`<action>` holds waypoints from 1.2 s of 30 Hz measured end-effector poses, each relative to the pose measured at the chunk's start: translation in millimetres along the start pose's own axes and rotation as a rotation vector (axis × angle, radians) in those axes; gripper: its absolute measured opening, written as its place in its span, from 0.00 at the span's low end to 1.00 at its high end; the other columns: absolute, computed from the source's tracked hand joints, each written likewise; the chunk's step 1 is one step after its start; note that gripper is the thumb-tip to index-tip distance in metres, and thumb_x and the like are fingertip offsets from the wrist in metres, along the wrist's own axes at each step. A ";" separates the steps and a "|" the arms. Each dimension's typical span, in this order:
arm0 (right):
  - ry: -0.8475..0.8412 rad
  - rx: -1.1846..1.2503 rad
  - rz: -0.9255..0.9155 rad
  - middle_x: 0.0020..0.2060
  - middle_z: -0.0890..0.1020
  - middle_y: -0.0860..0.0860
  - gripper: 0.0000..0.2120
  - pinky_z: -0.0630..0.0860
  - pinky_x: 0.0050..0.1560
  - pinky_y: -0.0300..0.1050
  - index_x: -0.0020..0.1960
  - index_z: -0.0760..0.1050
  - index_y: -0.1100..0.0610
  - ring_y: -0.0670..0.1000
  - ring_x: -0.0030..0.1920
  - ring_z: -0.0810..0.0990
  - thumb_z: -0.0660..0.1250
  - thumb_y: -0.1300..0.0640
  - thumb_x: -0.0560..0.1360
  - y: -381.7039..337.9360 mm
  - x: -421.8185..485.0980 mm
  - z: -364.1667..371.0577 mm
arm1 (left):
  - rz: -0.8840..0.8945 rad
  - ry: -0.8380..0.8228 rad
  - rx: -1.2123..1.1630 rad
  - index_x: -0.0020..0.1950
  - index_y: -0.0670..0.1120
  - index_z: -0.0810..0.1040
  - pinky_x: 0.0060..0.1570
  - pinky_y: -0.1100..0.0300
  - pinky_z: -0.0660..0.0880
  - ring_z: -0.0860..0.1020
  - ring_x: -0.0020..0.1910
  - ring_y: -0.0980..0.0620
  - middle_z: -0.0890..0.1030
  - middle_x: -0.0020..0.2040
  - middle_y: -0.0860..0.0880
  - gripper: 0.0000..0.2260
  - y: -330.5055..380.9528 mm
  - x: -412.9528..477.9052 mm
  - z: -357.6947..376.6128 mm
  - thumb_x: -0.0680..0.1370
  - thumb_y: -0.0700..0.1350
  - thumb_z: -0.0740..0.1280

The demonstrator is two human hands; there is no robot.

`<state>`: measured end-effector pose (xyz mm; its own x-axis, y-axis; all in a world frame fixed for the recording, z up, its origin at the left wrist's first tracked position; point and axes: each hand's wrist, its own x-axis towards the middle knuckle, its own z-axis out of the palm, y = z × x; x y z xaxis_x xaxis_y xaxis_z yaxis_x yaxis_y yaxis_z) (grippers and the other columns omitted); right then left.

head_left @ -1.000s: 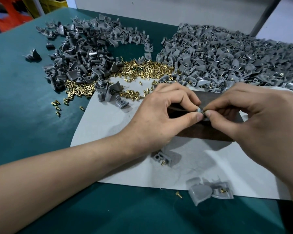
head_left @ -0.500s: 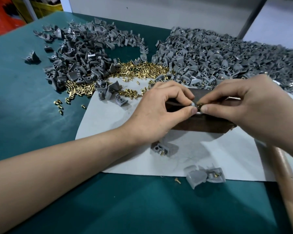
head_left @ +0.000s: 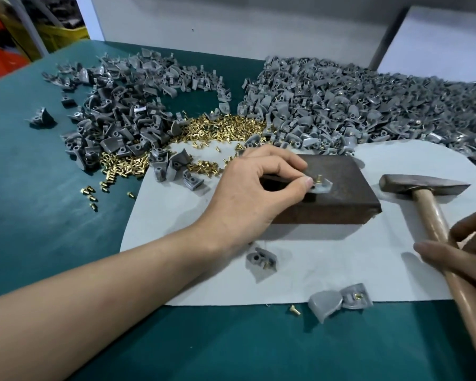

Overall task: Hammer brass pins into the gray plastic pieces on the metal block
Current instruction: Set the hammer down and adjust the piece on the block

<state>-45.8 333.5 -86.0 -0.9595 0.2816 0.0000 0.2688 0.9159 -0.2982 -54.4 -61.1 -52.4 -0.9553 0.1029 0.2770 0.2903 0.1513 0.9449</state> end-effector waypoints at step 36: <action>0.050 0.145 -0.535 0.28 0.79 0.51 0.17 0.69 0.26 0.40 0.57 0.74 0.53 0.48 0.29 0.74 0.59 0.47 0.71 -214.3 -123.6 -75.7 | -0.027 0.015 0.124 0.35 0.49 0.79 0.53 0.78 0.64 0.71 0.59 0.65 0.77 0.54 0.63 0.09 6.4 2.4 2.3 0.72 0.38 0.73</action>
<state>21.5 124.1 50.1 -0.9530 -0.1953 0.2315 -0.2723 0.8872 -0.3724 -54.8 -57.6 -46.1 -0.9634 0.0823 0.2552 0.2680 0.2739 0.9236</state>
